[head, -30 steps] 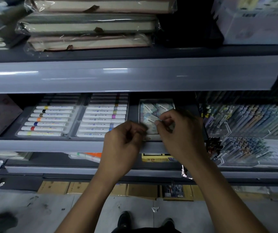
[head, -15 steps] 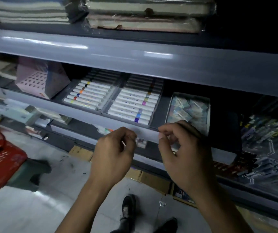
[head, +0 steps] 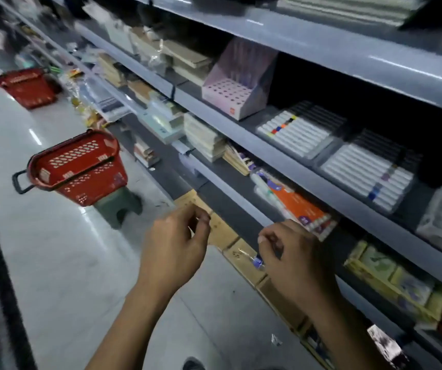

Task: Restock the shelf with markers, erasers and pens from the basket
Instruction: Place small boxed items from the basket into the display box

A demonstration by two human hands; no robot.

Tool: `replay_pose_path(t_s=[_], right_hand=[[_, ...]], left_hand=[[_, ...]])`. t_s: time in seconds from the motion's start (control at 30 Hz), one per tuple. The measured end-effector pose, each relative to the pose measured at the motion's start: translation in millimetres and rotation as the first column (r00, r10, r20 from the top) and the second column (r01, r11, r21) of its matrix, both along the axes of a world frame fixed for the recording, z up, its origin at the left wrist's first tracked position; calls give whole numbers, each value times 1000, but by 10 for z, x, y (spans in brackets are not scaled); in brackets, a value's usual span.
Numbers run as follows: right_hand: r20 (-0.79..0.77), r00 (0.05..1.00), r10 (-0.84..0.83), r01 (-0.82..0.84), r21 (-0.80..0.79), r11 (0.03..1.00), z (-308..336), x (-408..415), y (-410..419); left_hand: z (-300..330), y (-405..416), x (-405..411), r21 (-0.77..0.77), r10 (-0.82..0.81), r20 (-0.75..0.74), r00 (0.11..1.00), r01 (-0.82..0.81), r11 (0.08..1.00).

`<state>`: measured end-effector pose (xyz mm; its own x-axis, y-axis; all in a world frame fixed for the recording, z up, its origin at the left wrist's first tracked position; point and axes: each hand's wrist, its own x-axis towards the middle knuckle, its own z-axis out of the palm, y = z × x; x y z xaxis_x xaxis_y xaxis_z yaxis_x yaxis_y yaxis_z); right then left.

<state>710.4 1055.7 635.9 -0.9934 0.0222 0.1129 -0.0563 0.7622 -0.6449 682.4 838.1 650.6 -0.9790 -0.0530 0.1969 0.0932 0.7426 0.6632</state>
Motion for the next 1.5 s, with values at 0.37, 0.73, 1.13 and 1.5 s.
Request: replay_pose_path(t_s=[0.37,0.73,1.13,1.5], right_hand=[[38,924,381,-382,159,910,-216,-217,-1743],[76,763,642,-646,145,750,-257,-329,-2778],[124,780,614,-626,139,767,-384,-1027,-3254],[172,785,595,-616,106,781,-710,-2999,-3975]], left_hand=[[-269,-1847,686,-30,363,147,920,-362,932],[-448,-2647,1236,-103,594,201,779,-586,803],[-603,-3182,582,-190,576,284,766,-544,817],[-763,-3827,-1468,-308,482,356,801,-386,870]])
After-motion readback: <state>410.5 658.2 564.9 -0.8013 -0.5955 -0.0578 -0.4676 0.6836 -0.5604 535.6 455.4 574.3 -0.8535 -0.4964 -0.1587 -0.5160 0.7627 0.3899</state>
